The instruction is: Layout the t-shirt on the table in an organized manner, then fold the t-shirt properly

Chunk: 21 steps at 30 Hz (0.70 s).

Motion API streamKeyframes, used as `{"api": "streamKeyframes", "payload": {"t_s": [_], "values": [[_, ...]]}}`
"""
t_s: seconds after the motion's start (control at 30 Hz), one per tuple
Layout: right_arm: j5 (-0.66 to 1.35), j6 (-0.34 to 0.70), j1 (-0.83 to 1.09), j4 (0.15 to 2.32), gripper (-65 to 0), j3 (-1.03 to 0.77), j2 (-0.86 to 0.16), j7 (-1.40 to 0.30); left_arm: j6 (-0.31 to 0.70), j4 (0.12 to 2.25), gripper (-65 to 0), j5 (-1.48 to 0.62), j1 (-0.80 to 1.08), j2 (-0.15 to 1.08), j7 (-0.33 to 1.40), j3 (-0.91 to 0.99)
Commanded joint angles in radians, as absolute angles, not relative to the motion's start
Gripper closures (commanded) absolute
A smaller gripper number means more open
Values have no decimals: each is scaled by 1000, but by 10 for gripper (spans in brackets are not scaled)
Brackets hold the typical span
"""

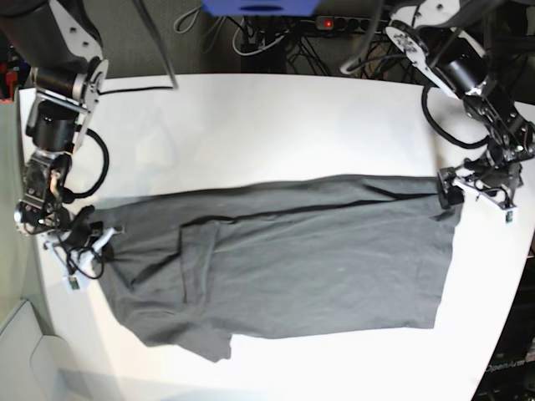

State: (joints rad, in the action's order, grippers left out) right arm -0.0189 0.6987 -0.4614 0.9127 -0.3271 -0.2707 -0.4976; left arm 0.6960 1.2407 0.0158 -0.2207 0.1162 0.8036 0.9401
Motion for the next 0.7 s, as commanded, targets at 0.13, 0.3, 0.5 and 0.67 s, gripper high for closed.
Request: {"api": "streamKeyframes", "payload": {"t_s": [0.13,0.3,0.5,0.67], "values": [[-1,698,-450,1017,0,-331,-283,-476,698,1260,-650,-1,-237,131,785,938],[-1,698,-423,1015,0,-331,-282,-476,698,1260,-650,-1,-237,133,785,938],[-2,698,-401,1010,0,-331,-282,-476,698,1260,-650,-1,-237,133,786,938],[-2,698,-401,1012,-48,-331,-282,-478,698,1316,-650,-2,-237,122,796,938]]}}
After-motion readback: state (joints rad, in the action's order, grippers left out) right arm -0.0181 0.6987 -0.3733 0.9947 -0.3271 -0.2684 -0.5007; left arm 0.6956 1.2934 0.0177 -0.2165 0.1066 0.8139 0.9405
